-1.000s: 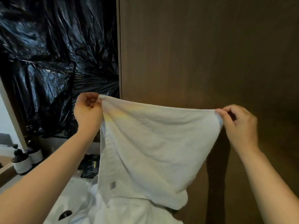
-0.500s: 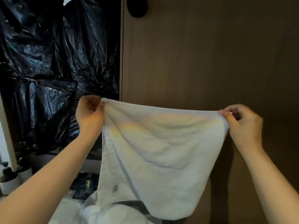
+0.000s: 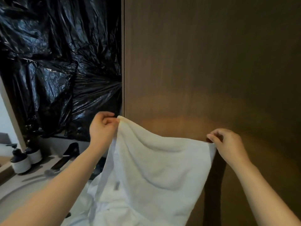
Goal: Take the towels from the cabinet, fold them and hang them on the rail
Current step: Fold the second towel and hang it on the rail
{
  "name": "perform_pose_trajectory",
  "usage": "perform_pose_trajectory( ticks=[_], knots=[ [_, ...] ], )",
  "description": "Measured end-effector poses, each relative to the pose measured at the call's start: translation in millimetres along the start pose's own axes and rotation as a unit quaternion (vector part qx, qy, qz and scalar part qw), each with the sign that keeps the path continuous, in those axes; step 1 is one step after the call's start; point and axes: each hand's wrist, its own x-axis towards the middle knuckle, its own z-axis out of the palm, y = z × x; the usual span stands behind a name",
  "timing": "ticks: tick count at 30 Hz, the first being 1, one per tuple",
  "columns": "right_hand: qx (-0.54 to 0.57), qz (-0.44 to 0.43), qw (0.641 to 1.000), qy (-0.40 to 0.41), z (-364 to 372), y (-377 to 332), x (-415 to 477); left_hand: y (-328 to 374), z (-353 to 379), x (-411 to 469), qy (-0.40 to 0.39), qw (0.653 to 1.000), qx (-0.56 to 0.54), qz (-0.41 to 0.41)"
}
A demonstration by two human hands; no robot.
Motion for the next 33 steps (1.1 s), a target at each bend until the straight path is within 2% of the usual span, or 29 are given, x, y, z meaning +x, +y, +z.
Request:
perform_pose_trajectory(
  ticks=[6,10,19,24,28,33],
  knots=[
    [0.134,-0.091,0.98,-0.118,28.1,-44.8,-52.3,-8.3,12.0,-56.4,-0.108,0.994,0.015,0.012],
    [0.223,-0.109,0.953,-0.174,51.3,-71.8,-80.7,-6.2,5.2,-81.5,-0.182,0.983,-0.033,0.005],
    [0.354,-0.104,0.907,-0.202,80.8,-86.6,-111.7,-4.0,-5.5,-106.3,-0.205,0.978,-0.048,0.008],
    [0.347,-0.104,0.912,-0.195,82.5,-90.2,-117.2,-7.2,-9.0,-114.9,-0.227,0.972,-0.057,0.008],
    [0.363,-0.075,0.908,-0.194,81.7,-88.3,-120.8,-18.9,-17.4,-120.9,-0.25,0.968,0.007,0.039],
    [0.402,-0.041,0.892,-0.205,82.9,-94.7,-125.8,-27.3,-17.4,-129.7,-0.247,0.968,-0.005,0.035]
  ],
)
